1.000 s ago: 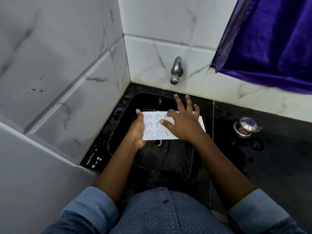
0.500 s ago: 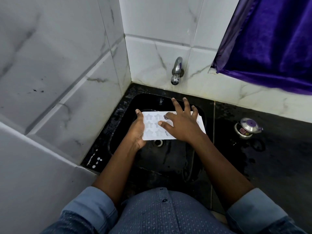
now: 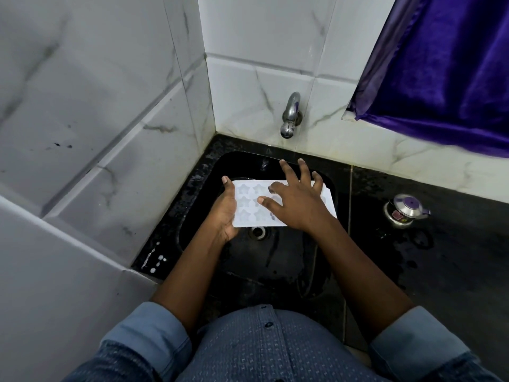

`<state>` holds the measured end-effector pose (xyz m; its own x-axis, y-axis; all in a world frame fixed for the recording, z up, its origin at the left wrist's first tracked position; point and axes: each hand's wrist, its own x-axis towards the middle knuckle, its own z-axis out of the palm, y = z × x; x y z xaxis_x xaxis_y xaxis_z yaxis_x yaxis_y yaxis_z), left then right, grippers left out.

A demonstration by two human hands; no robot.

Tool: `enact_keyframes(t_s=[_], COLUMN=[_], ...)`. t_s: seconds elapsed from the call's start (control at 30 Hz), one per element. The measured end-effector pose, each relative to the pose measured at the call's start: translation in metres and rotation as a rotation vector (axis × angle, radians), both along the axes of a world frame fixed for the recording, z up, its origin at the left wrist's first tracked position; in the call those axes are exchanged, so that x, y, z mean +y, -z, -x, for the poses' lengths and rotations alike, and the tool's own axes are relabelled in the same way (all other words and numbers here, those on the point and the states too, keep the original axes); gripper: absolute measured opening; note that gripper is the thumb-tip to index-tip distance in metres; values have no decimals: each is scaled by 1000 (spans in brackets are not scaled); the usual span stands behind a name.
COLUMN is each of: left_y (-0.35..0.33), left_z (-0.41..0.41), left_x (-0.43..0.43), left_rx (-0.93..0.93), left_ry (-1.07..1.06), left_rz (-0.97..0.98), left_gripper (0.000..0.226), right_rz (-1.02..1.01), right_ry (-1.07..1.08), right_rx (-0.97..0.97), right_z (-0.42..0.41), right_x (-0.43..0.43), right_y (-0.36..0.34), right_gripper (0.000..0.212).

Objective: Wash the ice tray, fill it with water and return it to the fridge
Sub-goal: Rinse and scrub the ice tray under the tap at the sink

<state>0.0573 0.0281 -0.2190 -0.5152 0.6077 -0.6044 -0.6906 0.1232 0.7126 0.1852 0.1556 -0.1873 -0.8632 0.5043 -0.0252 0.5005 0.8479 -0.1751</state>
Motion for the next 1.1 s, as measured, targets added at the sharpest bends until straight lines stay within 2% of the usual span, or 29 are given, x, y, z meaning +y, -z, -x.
enact_keyframes(t_s=[0.57,0.77,1.1], left_y=[-2,0,0], left_z=[1,1,1], left_x=[2,1,2], left_rx=[-17,-19,-24], left_ry=[-17,-2,-6], left_rz=[-22,-8,4], left_gripper=[92,94,94], right_rz=[17,32,24], right_ry=[0,5,14], right_rx=[5,61,44], right_z=[1,1,2], right_x=[2,2,2], right_y=[5,6,6], right_gripper=[60,52,57])
